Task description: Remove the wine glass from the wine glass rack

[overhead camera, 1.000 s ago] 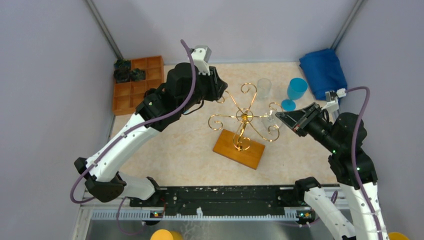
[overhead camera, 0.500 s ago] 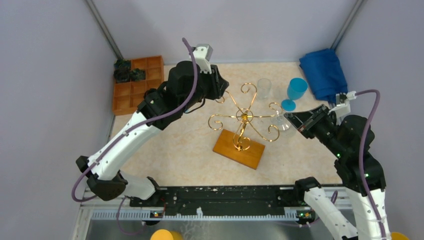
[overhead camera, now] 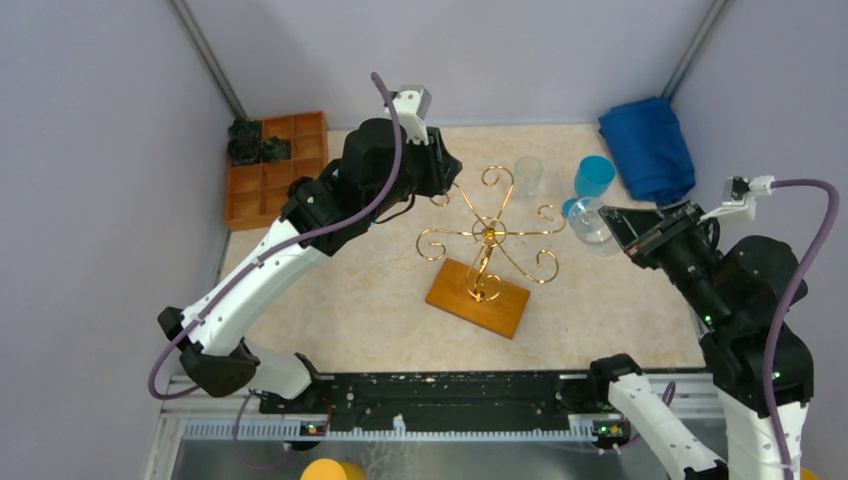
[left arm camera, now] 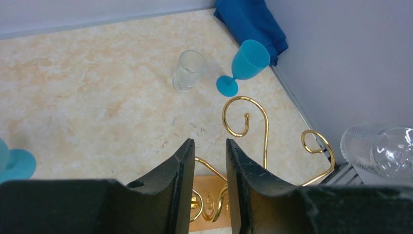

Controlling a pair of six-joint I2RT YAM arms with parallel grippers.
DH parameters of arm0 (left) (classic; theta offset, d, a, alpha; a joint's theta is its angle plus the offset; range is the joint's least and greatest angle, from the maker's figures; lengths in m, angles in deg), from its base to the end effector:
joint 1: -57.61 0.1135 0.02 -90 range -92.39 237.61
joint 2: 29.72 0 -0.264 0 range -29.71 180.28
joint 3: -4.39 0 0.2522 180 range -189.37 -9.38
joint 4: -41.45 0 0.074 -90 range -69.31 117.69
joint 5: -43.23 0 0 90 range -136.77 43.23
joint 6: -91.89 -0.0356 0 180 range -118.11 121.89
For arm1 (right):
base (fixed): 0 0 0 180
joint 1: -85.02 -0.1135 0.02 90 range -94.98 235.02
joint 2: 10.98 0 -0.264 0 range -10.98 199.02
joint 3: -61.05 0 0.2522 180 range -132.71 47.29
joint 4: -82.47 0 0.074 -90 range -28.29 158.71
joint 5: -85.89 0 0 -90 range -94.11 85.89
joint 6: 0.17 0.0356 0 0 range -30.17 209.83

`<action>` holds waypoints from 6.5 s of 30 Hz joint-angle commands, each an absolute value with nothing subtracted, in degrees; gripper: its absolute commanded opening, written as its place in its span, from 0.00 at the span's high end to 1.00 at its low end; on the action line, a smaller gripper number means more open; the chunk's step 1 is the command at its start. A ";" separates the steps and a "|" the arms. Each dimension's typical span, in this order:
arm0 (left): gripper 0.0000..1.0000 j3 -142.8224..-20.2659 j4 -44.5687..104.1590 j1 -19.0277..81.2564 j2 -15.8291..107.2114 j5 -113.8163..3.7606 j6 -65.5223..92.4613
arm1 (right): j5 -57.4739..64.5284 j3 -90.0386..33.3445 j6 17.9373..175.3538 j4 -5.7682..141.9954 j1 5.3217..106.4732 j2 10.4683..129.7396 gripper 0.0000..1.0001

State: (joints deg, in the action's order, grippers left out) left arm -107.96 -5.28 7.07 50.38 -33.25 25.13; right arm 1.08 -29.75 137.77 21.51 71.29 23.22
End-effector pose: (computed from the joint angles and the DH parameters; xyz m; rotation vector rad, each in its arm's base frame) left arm 0.1927 -0.2210 0.4810 0.2737 1.8522 -0.6901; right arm 0.0474 0.0149 0.4641 0.4376 1.6679 0.8853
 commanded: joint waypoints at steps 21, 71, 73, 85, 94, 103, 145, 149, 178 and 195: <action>0.59 -97.43 36.37 31.25 45.06 -80.22 39.03 | 18.34 -40.11 148.74 68.15 71.34 46.28 1.00; 0.42 -93.30 130.44 45.54 71.21 -98.21 109.01 | 26.30 -50.75 171.59 112.45 53.96 76.99 1.00; 0.42 -93.16 130.41 45.31 70.04 -98.31 108.73 | 26.01 -50.95 171.59 112.93 53.30 77.75 1.00; 0.43 -92.42 130.39 44.67 63.94 -97.44 108.46 | 25.15 -45.27 180.31 126.25 53.14 81.07 1.00; 0.51 -91.22 130.32 44.43 56.52 -97.57 107.89 | 26.56 -42.49 182.64 129.50 52.16 82.22 1.00; 0.76 -89.88 130.26 44.34 55.47 -97.65 108.74 | 28.36 -42.86 181.45 127.74 47.97 83.57 1.00; 1.00 -134.43 1.67 45.84 60.99 -82.78 31.35 | 30.19 -25.95 171.60 114.73 73.51 55.28 0.13; 1.00 -146.16 -10.35 45.75 71.72 -78.10 26.39 | 31.23 -29.28 159.74 100.74 73.72 50.83 0.10; 1.00 -142.59 -33.13 35.74 91.76 -49.51 17.89 | 26.17 -25.46 139.49 71.61 73.86 38.33 0.07; 1.00 -135.11 -27.78 32.11 97.37 -49.90 18.61 | 22.47 -22.67 134.73 66.95 73.81 34.28 0.01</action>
State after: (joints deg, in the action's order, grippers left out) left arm -135.11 -30.35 33.87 95.73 -51.45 18.14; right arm 24.11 -23.13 137.03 67.74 73.58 35.76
